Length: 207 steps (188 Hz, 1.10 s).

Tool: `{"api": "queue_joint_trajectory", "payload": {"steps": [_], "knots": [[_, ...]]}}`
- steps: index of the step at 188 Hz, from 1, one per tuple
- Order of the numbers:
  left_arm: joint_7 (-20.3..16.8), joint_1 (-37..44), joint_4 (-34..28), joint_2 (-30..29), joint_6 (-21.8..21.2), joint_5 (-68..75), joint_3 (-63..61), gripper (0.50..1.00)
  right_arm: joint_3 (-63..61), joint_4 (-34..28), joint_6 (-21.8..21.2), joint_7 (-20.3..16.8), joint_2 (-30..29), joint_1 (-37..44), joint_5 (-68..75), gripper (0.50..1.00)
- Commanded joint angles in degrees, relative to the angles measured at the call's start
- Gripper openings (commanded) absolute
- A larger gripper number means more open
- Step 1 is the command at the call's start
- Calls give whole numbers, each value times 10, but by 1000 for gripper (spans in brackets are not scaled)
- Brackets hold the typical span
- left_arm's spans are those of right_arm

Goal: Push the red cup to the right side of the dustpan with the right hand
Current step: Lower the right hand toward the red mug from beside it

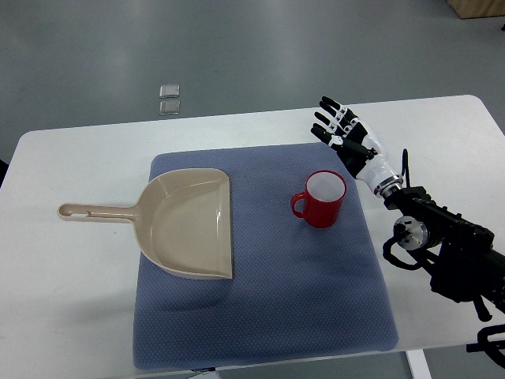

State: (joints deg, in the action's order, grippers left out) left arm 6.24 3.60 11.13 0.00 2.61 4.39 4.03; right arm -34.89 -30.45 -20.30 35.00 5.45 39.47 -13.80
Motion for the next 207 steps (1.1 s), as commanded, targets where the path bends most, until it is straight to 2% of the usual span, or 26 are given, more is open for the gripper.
{"api": "queue_joint_trajectory", "payload": {"steps": [1,42,93,108,145,207], "knots": [[0,0,0,0,0,0,-1,1000,0,0,0,0,0,3,0,936],[-2,0,-1,0,-1,-1,0,1000,1,-1,-6,0,6,3,-1,936],[-1,0,0,0,0,-1,-1,1000,13,-8,-88,0,45,3,-11,936],[-1,0,0,0,0,0,-2,1000,18,-21,-105,0,70,3,-42,936],[-1,0,1,0,0,0,-2,1000,33,-58,-112,0,125,-2,-163,936],[0,0,1,0,1,0,-2,1000,34,-146,-141,0,203,-25,-230,936]]}}
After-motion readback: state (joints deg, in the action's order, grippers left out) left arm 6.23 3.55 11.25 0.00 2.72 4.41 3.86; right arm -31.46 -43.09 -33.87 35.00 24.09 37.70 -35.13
